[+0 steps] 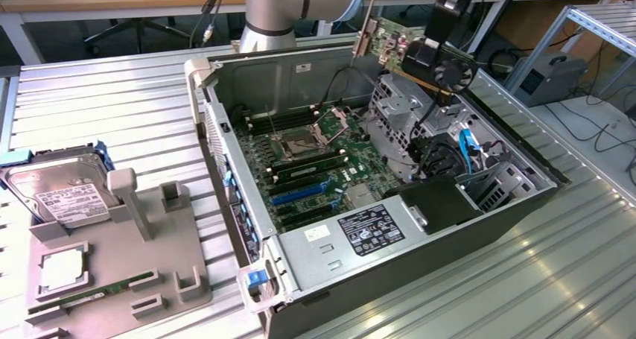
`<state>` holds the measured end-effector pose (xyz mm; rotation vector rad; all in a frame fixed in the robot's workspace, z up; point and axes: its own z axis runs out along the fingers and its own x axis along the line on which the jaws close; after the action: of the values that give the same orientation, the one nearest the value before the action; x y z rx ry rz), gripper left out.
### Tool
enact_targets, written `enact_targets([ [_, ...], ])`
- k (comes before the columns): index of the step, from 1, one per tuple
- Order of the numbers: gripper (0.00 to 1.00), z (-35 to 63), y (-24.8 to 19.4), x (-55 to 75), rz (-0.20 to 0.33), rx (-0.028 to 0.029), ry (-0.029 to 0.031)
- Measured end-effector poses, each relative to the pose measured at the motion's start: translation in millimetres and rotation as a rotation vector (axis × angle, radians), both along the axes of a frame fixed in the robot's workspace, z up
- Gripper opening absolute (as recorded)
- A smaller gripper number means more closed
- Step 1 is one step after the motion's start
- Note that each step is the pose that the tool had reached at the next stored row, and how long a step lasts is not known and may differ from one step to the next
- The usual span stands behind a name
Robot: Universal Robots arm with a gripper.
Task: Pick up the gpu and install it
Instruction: 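Insert the gpu into the slot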
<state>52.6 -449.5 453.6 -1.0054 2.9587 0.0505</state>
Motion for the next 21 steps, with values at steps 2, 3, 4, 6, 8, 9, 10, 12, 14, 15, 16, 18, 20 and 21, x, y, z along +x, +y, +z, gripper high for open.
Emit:
enact_targets([
  [2, 0.27, 0.0, 0.0, 0.0, 0.074, -0.0001, 0.0],
  [3, 0.27, 0.0, 0.0, 0.0, 0.098, 0.0, 0.0],
  [4, 0.27, 0.0, 0.0, 0.0, 0.129, 0.0, 0.0],
  [6, 0.27, 0.0, 0.0, 0.0, 0.181, -0.0002, 0.0],
  [8, 0.27, 0.0, 0.0, 0.0, 0.224, -0.0001, 0.0],
  [9, 0.27, 0.0, 0.0, 0.0, 0.258, 0.0, 0.0],
  [10, 0.27, 0.0, 0.0, 0.0, 0.286, -0.0001, 0.0],
  [12, 0.27, 0.0, 0.0, 0.0, 0.35, 0.0, 0.0],
  [14, 0.27, -0.1, 0.0, 0.0, 0.415, 0.0, -0.0001],
  [15, 0.27, -0.1, 0.0, 0.0, 0.451, 0.0, -0.0001],
  [16, 0.27, -0.1, 0.0, 0.0, 0.474, 0.0, -0.0001],
  [18, 0.27, -0.1, 0.0, 0.0, 0.523, 0.0, 0.0],
  [20, 0.27, -0.1, 0.0, 0.0, 0.573, -0.0001, -0.0001],
  [21, 0.27, -0.1, 0.0, 0.0, 0.603, 0.0, 0.0],
])
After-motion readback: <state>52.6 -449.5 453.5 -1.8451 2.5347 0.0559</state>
